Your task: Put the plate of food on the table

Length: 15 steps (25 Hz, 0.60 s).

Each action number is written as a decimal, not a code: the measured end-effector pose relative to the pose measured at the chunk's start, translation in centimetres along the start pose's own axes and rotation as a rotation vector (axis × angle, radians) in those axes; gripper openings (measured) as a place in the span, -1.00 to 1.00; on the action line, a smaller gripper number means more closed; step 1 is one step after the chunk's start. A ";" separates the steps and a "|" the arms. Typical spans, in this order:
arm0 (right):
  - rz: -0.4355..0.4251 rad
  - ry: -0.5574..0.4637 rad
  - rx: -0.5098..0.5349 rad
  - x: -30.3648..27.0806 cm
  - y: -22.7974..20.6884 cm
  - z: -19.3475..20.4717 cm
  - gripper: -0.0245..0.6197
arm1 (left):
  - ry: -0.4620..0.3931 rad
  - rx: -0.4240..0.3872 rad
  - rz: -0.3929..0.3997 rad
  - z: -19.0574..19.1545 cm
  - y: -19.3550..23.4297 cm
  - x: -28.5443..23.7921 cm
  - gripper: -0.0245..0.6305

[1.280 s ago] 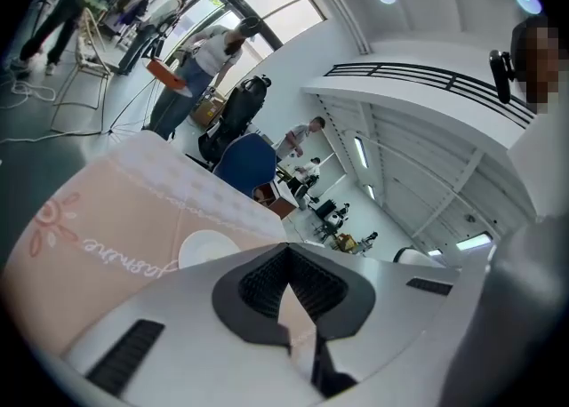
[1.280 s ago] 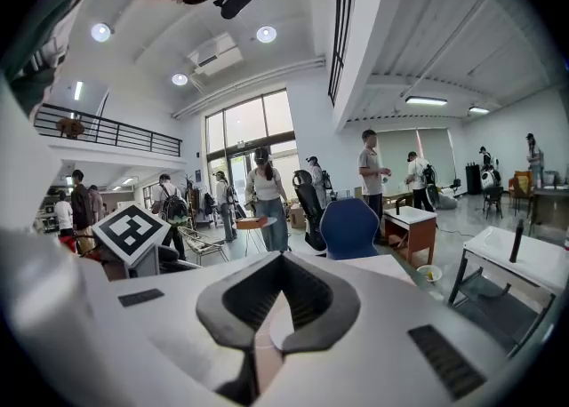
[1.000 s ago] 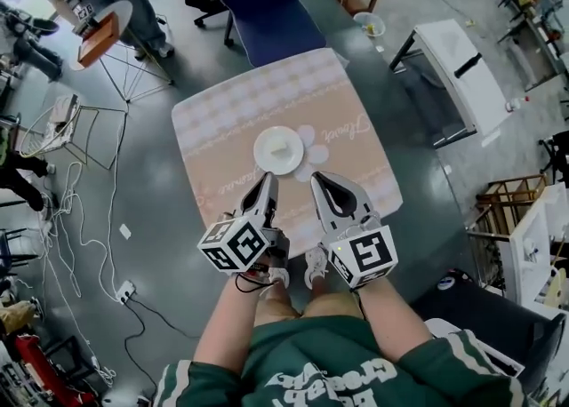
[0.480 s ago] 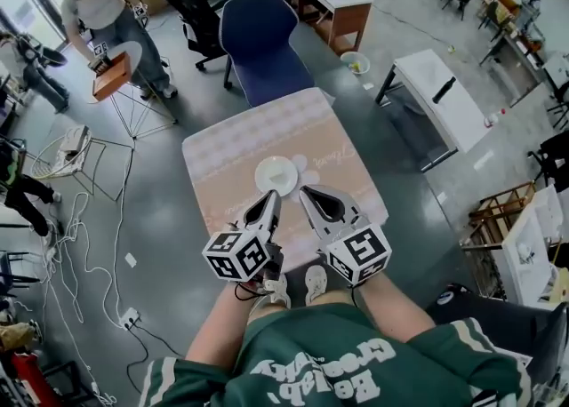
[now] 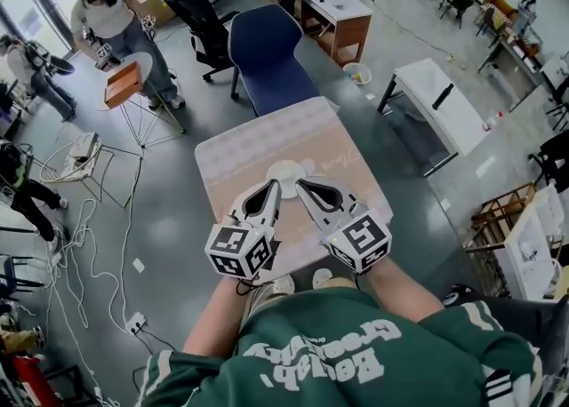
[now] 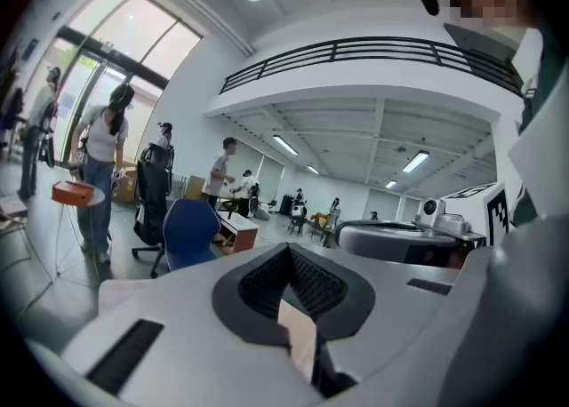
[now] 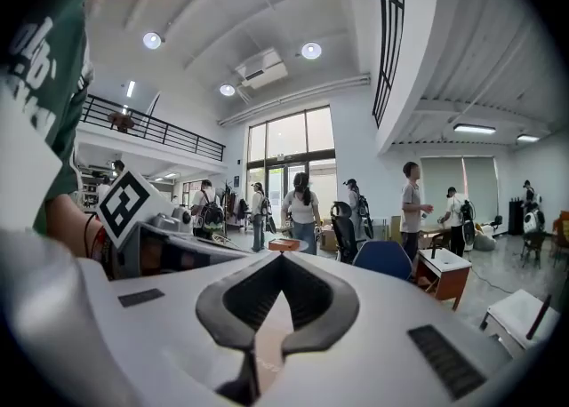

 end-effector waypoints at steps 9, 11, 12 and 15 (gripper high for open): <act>-0.030 -0.009 0.041 -0.4 2.6 -1.8 -0.88 | -0.029 -0.251 -0.037 -1.9 -0.9 4.2 -0.90; -0.037 -0.017 0.049 -0.3 3.0 -2.3 -0.88 | -0.026 -0.318 -0.060 -2.0 -1.2 4.8 -0.90; -0.039 -0.022 0.059 -0.3 3.1 -2.5 -0.88 | -0.026 -0.352 -0.072 -2.0 -1.2 4.9 -0.90; -0.036 -0.033 0.088 -0.4 2.9 -3.0 -0.88 | -0.035 -0.430 -0.095 -2.2 -1.3 4.8 -0.90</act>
Point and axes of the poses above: the fingertips, and each gripper's own axes: x backward along the fingers, y to its left, z out of its underside, the point moved 10 cm from there along x, backward along the fingers, and after that the axes turned 6 degrees about x, right-handed, at the moved point
